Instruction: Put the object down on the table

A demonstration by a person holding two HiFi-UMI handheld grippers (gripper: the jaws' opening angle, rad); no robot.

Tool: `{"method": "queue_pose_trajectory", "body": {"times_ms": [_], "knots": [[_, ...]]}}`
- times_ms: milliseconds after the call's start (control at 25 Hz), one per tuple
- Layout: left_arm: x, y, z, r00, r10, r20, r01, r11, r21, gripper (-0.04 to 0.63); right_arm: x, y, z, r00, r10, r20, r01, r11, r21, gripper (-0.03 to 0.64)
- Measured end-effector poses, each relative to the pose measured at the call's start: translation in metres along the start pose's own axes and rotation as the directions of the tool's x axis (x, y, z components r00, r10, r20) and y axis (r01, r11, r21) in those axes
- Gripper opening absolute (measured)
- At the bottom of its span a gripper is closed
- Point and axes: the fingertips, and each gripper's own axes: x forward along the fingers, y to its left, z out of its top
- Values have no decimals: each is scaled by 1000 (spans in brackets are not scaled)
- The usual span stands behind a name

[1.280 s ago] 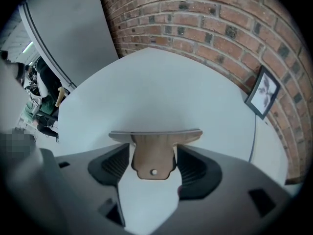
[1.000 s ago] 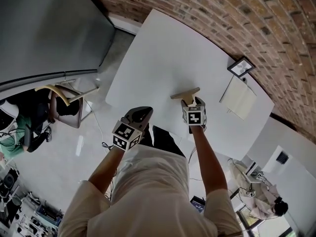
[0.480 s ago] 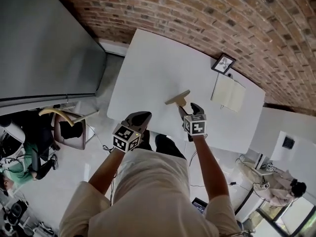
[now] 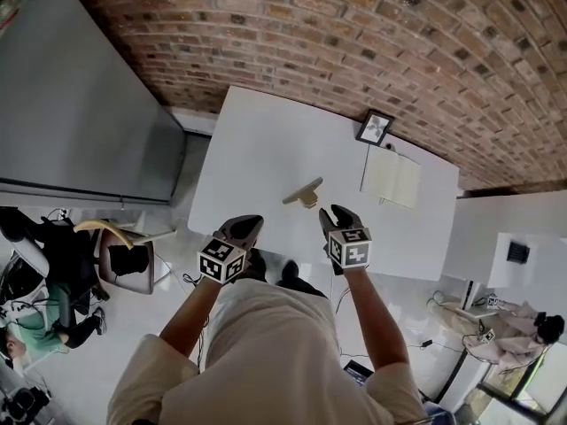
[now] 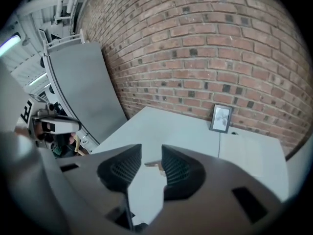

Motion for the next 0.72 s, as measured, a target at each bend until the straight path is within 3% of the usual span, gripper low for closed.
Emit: {"method": "queue_pose_trajectory", "body": {"times_ms": [360,720], "knots": [[-3,-65,-5,996,76,56,-77,997,6,-6,-74,-8,-1,990,90,111,-86,995,-40,52],[-26,-132,-8,975,165,150,-170,985,23,-6,-134,-15,-28,968,170,182,-155,983,-97,3]]}}
